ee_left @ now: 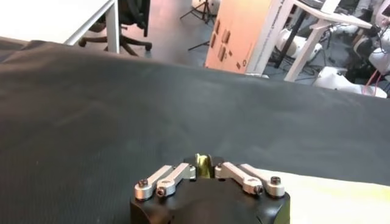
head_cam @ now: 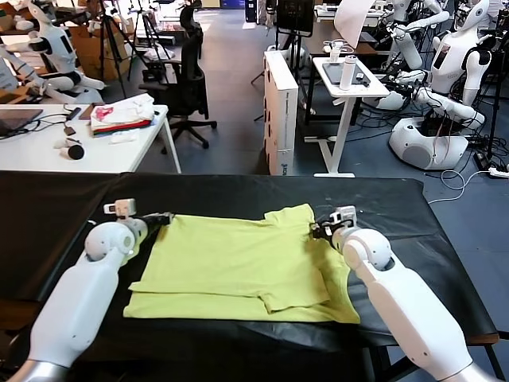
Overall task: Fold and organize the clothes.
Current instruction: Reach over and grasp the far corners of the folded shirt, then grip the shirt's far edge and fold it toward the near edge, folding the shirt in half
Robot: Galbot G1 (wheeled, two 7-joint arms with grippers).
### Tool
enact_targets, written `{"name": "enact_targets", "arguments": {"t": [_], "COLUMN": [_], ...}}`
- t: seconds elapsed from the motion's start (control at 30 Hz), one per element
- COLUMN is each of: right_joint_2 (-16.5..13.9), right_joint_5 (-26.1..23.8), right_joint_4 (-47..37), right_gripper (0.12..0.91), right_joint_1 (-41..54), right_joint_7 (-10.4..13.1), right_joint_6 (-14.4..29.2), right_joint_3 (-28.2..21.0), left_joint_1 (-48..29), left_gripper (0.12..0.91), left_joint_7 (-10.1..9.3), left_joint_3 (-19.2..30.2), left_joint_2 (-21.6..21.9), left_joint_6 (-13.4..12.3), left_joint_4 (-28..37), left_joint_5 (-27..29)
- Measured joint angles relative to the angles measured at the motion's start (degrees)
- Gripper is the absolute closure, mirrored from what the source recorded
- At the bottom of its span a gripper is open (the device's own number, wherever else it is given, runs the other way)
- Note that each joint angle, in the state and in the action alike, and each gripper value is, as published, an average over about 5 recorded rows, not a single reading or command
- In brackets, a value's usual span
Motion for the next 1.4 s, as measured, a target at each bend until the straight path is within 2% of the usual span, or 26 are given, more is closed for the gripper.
{"name": "enact_targets", "arguments": {"t": [0.2,0.37,0.53,0.73,1.03,1.4], "right_joint_2": [-1.14,-2.54,-3.80,-5.69,-7.14,-8.52], "right_joint_5": [-2.06,-4.47,-6.11,-8.18,-9.93,-9.66], "right_joint_4": [2.48,6.35,11.34,18.47,24.82,27.28], "right_gripper": [0.886,0.886,0.886,0.886,0.886,0.886], "right_joint_1": [-2.16,-5.75,-10.97,-20.10,-31.79,-36.03], "right_joint_7": [-2.00,-4.02,-5.86,-6.87,-6.70,-5.66], "right_joint_6": [6.68,11.78,14.46,16.69,15.34,11.34], "right_joint_3": [1.62,4.02,7.08,11.61,16.83,17.98], "left_joint_1": [1.70,5.58,12.46,20.90,33.09,42.16], "left_gripper": [0.855,0.868,0.869,0.866,0.869,0.869], "left_joint_7": [-1.29,-2.22,-2.32,-2.34,-3.02,-2.96], "left_joint_3": [-1.63,-4.14,-7.77,-12.31,-19.27,-26.76], "left_joint_2": [0.98,2.47,4.19,4.95,3.29,2.52], "left_joint_6": [0.49,1.14,1.24,1.27,1.39,0.27], "left_joint_4": [-2.81,-8.67,-16.33,-25.20,-37.25,-41.91], "left_joint_5": [-1.80,-4.17,-5.43,-6.64,-7.95,-8.82]}}
